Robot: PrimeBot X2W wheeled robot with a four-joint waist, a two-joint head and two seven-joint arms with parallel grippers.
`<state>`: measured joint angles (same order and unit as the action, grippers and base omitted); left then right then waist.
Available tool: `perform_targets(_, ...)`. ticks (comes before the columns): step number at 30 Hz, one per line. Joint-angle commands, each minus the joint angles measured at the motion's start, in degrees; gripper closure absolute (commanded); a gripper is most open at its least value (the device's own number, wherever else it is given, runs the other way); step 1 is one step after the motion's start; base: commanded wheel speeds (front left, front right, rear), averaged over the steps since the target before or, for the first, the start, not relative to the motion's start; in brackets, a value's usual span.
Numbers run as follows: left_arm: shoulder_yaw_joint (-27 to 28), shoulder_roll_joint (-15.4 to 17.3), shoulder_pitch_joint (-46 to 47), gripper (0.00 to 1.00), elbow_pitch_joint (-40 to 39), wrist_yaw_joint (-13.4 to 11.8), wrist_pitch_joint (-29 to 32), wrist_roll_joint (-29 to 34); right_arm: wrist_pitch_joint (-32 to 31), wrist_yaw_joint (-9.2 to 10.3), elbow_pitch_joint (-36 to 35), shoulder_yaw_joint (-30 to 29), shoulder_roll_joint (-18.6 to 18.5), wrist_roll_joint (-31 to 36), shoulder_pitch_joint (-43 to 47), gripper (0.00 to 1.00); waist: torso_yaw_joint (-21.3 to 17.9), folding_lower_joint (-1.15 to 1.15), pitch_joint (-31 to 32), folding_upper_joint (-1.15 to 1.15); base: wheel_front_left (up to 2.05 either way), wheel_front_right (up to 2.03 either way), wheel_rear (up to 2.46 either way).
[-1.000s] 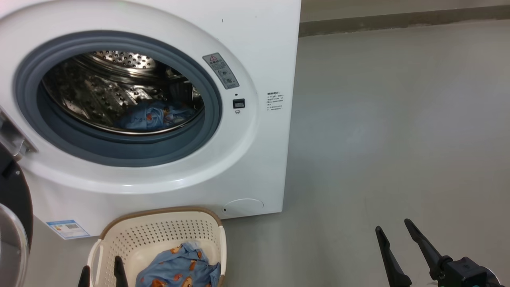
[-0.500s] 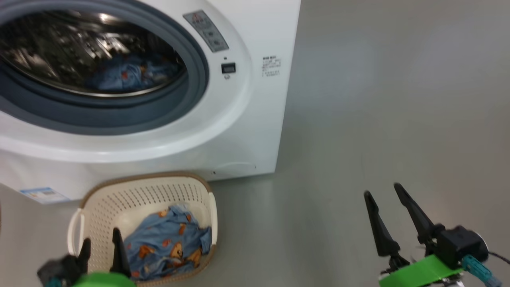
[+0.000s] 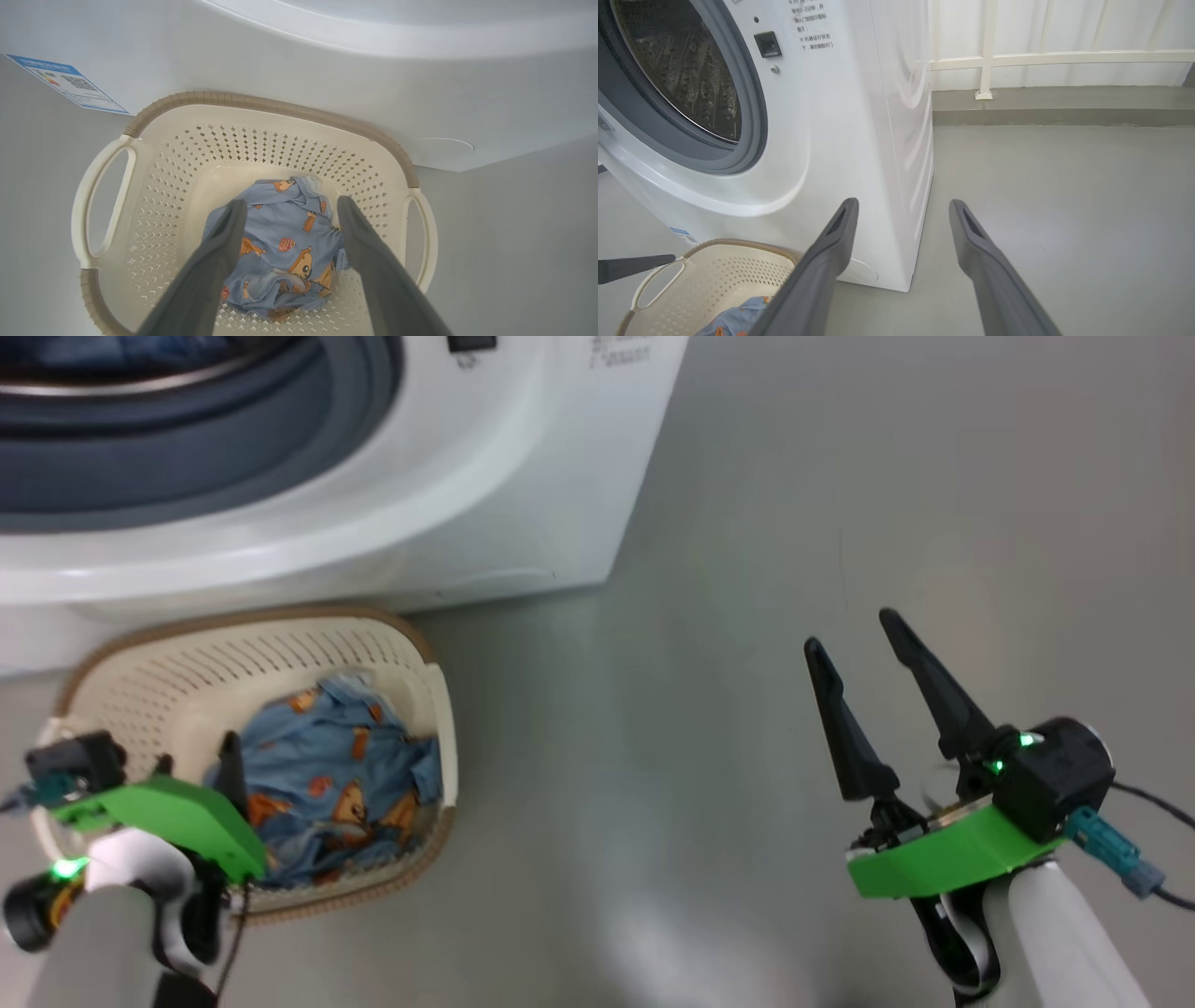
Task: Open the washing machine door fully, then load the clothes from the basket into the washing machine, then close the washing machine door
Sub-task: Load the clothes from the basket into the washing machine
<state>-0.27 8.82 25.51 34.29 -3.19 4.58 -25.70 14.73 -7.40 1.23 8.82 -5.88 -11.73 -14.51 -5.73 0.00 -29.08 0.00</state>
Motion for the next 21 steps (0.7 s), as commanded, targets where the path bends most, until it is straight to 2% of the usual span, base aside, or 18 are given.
perform_targets(1,2.03,2.34,1.34,0.00,0.08,-0.02,0.10,-0.31,0.27,-0.09,-1.35,1.47,-0.31,-1.05,-0.49,0.00,-3.54,0.00,-8.09,0.00,0.00,0.00,0.00)
perform_targets(6,2.52,3.65,7.19,0.00,8.22,1.31,1.04,-1.58,0.27,-0.09,-1.44,1.61,-0.69,-1.40,-2.62,0.00,-4.91,0.00,-11.71,0.00,0.00,0.00,0.00)
perform_targets(21,4.30,5.19,17.94,0.00,26.43,1.80,2.86,-5.06,0.27,-0.09,-2.07,2.14,-1.78,-2.00,-4.77,0.00,-7.14,0.00,-18.38,0.00,0.00,0.00,0.00)
